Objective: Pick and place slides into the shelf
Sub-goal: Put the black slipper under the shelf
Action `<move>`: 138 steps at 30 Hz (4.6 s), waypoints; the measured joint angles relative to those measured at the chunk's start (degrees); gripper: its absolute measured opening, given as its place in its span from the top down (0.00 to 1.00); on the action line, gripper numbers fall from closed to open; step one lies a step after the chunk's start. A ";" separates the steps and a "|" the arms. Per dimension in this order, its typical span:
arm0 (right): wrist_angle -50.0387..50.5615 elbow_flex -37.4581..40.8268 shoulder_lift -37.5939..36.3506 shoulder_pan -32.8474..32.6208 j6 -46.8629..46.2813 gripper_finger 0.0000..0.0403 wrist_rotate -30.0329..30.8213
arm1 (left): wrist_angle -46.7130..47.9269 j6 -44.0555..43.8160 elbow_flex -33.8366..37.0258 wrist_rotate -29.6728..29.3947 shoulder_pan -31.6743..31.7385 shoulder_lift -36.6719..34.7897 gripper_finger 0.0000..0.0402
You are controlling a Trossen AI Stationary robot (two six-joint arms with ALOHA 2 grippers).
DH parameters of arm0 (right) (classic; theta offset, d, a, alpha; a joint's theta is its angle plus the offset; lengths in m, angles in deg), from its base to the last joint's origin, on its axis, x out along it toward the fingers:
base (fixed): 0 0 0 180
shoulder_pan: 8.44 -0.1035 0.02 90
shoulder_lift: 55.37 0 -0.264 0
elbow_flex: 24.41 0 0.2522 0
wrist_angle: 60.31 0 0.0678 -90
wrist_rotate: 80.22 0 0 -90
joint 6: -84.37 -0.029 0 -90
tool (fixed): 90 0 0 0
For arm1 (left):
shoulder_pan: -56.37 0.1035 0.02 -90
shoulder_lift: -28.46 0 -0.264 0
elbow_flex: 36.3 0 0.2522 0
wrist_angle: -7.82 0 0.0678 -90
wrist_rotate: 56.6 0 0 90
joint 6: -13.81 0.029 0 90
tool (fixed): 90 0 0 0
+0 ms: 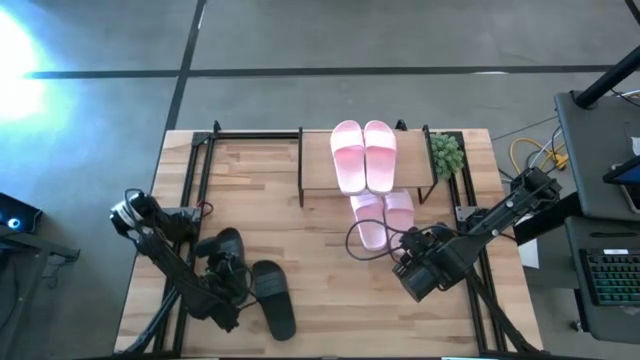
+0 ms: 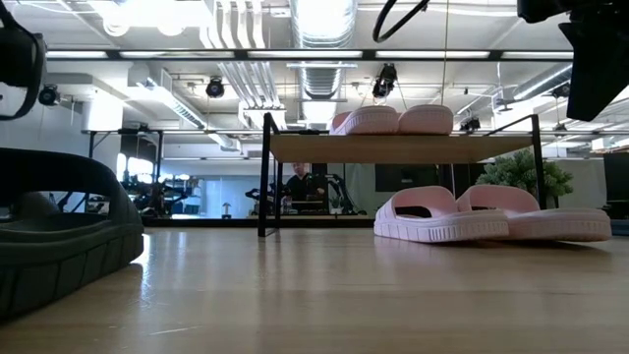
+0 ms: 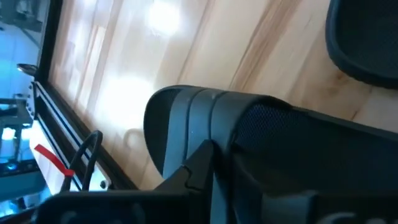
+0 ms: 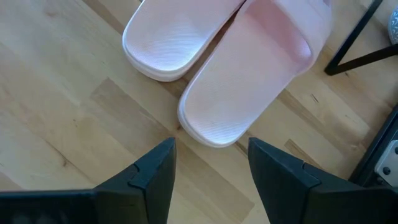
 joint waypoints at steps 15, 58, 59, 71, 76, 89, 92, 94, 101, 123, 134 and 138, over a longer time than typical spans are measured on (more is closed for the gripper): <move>0.07 0.00 0.00 0.00 0.00 0.52 0.00 | -0.37 2.01 -4.27 -5.78 0.03 -14.81 1.00; 4.89 1.22 -18.56 0.13 -7.26 0.52 13.61 | -25.03 67.23 -34.03 -18.79 37.65 17.93 1.00; 4.85 1.53 -18.56 0.13 -7.30 0.52 13.57 | -24.96 67.87 -33.99 -18.78 37.66 18.28 1.00; 4.44 4.04 -18.67 0.11 -7.47 0.52 11.58 | -24.80 68.96 -32.28 -17.97 37.75 17.53 0.91; 4.43 4.04 -18.67 0.11 -7.43 0.52 11.58 | -24.85 68.91 -32.24 -15.35 37.73 17.53 0.78; 4.44 4.04 -18.69 0.11 -7.43 0.52 11.58 | -22.81 65.23 -33.42 -3.69 37.07 8.47 0.62; 4.38 4.04 -18.82 0.11 -7.45 0.52 11.58 | -18.71 60.30 -33.38 -0.75 36.38 3.80 0.62; 4.37 4.04 -19.02 0.13 -7.45 0.52 11.56 | -16.91 57.35 -33.23 2.15 35.40 0.46 0.62; 4.46 4.05 -19.08 0.13 -7.30 0.52 11.58 | -15.64 56.96 -29.01 6.54 25.79 -7.17 0.64; 4.59 4.15 -19.06 0.13 -2.66 0.52 11.58 | -14.58 29.66 -30.73 5.68 6.55 6.76 0.67; 4.63 4.15 -19.06 0.13 -0.25 0.52 11.58 | -4.31 21.19 -36.13 4.69 6.52 11.85 0.67; 4.63 4.15 -19.06 0.13 0.55 0.52 11.56 | -5.92 20.85 -35.62 4.72 6.48 11.87 0.67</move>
